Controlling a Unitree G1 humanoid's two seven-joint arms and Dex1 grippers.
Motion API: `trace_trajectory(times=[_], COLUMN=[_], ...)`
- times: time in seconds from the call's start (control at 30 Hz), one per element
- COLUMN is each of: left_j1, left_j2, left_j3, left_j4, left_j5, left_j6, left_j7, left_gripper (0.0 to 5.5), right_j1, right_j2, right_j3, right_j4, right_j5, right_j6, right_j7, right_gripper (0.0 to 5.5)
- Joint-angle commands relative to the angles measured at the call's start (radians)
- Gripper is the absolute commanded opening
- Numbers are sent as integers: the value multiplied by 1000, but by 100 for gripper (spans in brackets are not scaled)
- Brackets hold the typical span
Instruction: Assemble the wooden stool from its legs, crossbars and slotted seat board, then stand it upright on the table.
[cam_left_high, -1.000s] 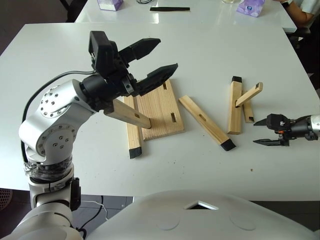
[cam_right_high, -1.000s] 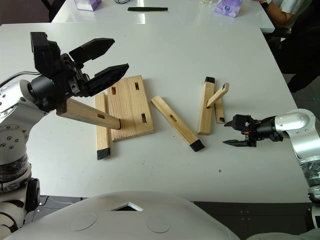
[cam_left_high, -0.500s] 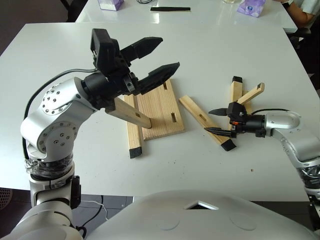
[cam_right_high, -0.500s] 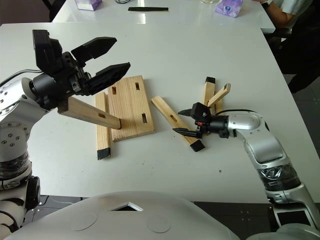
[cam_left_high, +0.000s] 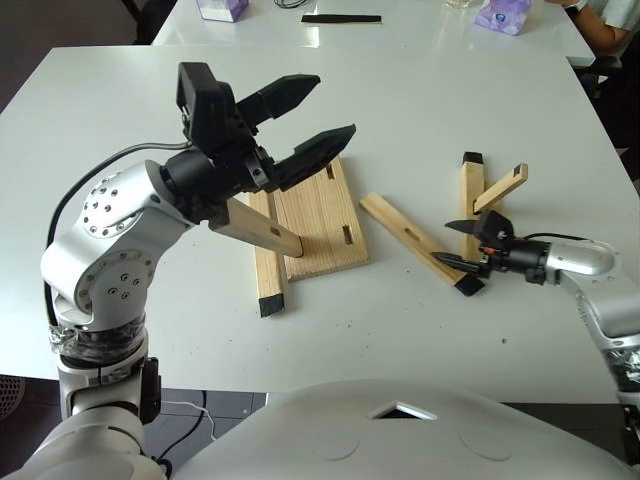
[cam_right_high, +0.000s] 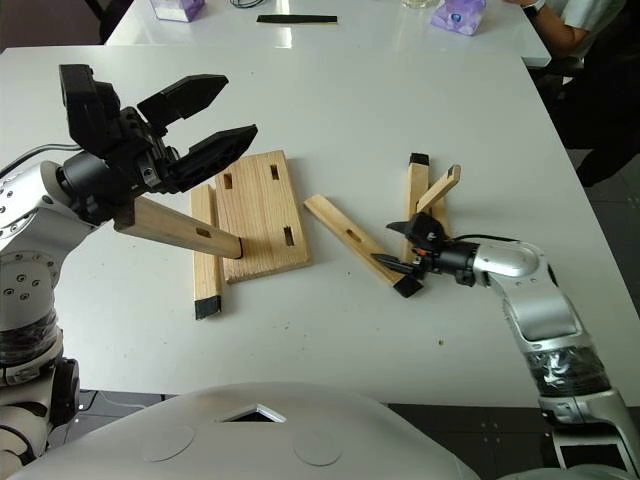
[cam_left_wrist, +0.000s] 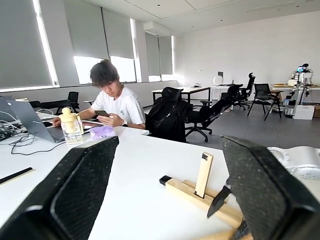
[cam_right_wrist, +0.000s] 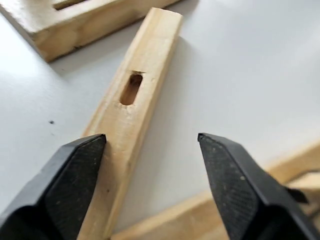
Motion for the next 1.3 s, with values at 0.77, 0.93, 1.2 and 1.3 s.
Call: trace_trajectory(times=[0.77,0.93,1.2,1.3], left_j1=[181,181,156,146], left_j2=[9,14,20,17], left_j3=[20,20,20,13], left_j4=[-108,-103,-78,-71], left_j5=[-18,-18,-16,-10], left_j6=[-3,-7,-7,-7], left_j7=[104,100,90,90], left_gripper=[377,377,377,377], right_j1=[359,365,354,336], right_j2=[302,359,391,398], right_j3=[-211,-202,-200,-186], right_j4=[-328,-313,-296,-261], right_j5=[-10,-18,-51,-63], right_j6=[236,252,197,174], right_j7=[-455,-498,-535,-543], right_gripper=[486,486,369,369])
